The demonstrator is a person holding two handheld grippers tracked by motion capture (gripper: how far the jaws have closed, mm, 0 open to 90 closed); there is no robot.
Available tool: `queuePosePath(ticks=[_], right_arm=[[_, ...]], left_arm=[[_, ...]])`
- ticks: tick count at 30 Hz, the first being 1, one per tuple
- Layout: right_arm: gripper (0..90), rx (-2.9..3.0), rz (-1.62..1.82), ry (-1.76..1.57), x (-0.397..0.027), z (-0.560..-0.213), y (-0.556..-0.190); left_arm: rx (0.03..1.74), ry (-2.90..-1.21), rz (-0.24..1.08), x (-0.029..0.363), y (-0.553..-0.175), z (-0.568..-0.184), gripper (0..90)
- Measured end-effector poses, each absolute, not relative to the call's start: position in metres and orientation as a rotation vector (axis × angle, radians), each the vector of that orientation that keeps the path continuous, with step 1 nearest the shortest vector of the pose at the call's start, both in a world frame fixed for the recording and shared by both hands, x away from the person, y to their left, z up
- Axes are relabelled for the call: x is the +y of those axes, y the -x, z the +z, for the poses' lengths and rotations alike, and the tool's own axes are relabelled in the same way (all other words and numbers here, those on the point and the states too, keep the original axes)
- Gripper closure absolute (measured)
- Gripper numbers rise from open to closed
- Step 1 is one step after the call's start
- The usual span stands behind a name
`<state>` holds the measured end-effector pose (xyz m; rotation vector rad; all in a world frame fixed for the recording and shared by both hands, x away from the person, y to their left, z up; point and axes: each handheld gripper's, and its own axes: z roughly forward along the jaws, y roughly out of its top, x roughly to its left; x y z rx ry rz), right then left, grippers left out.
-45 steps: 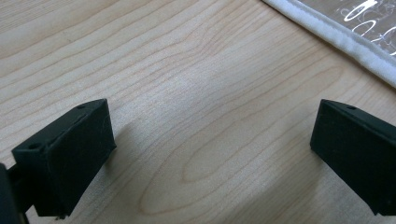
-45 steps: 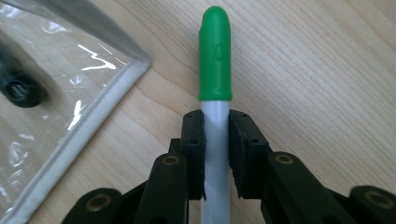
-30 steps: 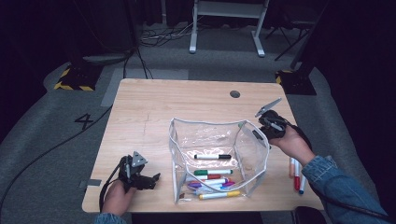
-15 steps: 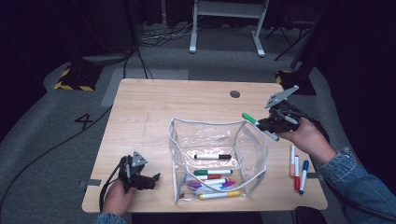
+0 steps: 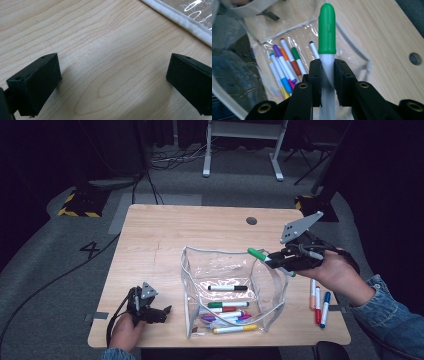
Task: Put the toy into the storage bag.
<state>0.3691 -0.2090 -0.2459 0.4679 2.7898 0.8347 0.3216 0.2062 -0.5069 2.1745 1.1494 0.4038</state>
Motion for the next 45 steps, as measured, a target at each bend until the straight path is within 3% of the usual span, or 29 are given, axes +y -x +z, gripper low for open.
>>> queuePosePath(ticks=[15, 45], right_arm=[[76.9, 2.929, 0.78, -0.245, -0.156, -0.263, -0.336], [76.8, 3.1, 0.327, -0.091, -0.077, -0.348, -0.333]], left_arm=[[1.149, -2.175, 0.404, 0.206, -0.322, -0.507, 0.0], [1.149, -2.175, 0.404, 0.206, -0.322, -0.507, 0.0]])
